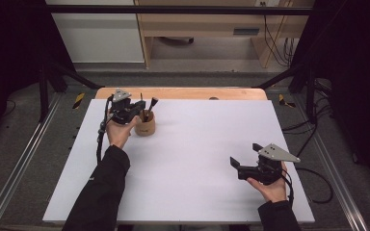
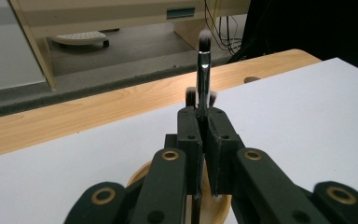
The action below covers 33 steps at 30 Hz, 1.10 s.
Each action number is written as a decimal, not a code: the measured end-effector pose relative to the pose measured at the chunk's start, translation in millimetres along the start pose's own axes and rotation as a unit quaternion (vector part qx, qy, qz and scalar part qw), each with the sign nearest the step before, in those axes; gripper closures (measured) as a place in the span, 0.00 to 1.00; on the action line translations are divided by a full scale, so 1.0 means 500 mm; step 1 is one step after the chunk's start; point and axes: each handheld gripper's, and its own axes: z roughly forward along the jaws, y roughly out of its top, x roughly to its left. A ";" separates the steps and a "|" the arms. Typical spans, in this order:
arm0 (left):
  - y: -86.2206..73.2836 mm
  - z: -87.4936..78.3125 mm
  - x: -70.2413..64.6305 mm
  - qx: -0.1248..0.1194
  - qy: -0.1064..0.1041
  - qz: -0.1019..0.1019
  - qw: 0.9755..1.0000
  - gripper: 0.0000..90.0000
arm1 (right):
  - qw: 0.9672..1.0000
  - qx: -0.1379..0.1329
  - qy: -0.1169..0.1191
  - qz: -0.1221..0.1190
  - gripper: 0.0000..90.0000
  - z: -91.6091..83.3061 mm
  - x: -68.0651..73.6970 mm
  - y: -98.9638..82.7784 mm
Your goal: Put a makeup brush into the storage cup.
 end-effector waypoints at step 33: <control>-0.017 -0.064 -0.018 -0.005 -0.024 -0.003 1.000 0.64 | 1.000 -0.010 0.005 -0.005 0.06 -0.009 0.007 0.010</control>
